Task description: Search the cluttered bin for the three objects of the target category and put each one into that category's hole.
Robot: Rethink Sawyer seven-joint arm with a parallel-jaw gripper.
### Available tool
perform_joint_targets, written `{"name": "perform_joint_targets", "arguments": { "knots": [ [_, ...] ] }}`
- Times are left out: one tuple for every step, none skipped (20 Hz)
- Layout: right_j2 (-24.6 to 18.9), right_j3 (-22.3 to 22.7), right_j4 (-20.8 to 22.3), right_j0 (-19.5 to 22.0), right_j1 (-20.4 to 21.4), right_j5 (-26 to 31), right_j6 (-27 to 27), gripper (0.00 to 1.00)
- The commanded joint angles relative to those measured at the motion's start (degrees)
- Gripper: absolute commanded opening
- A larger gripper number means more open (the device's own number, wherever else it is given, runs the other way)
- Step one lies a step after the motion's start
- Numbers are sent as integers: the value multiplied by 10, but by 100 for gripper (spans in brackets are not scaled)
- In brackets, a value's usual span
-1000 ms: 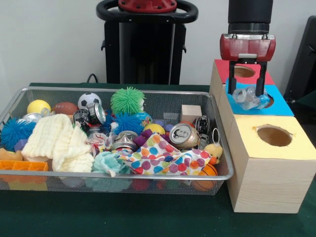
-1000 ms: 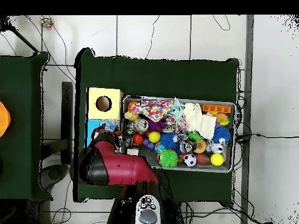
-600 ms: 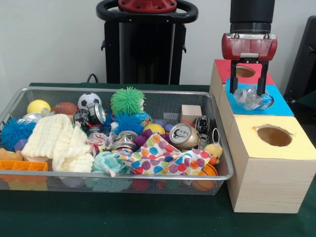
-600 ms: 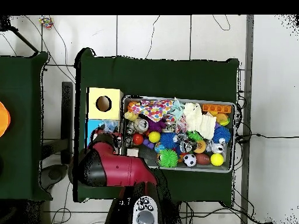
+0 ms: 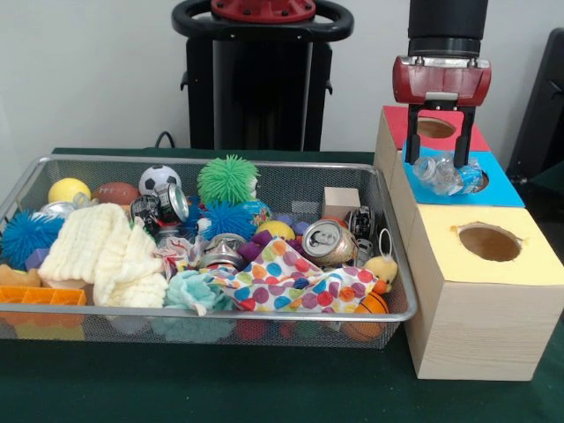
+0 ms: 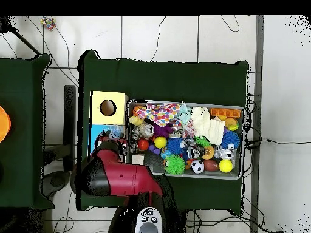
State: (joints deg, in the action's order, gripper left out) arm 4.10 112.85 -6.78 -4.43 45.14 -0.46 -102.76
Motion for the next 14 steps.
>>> {"name": "perform_joint_targets", "arguments": {
  "knots": [
    [-2,10,-20,-3,-18,16,-113,100],
    [-2,11,-22,-4,-19,17,-116,100],
    [-5,11,-23,0,-20,16,-117,100],
    [-6,10,-22,1,-20,17,-116,100],
    [-5,9,-23,0,-20,18,-116,100],
    [-4,8,-23,-2,-21,18,-116,100],
    [-2,7,-24,-3,-21,19,-116,100],
    [-1,7,-25,-4,-21,21,-116,100],
    [2,5,-26,-7,-21,23,-115,100],
    [1,5,-27,-7,-21,24,-116,100],
    [0,6,-27,-6,-21,23,-116,100],
    [-2,6,-27,-5,-21,22,-116,100],
    [-2,7,-27,-5,-22,20,-118,100],
    [-2,7,-28,-5,-23,20,-118,100]
  ]
}}
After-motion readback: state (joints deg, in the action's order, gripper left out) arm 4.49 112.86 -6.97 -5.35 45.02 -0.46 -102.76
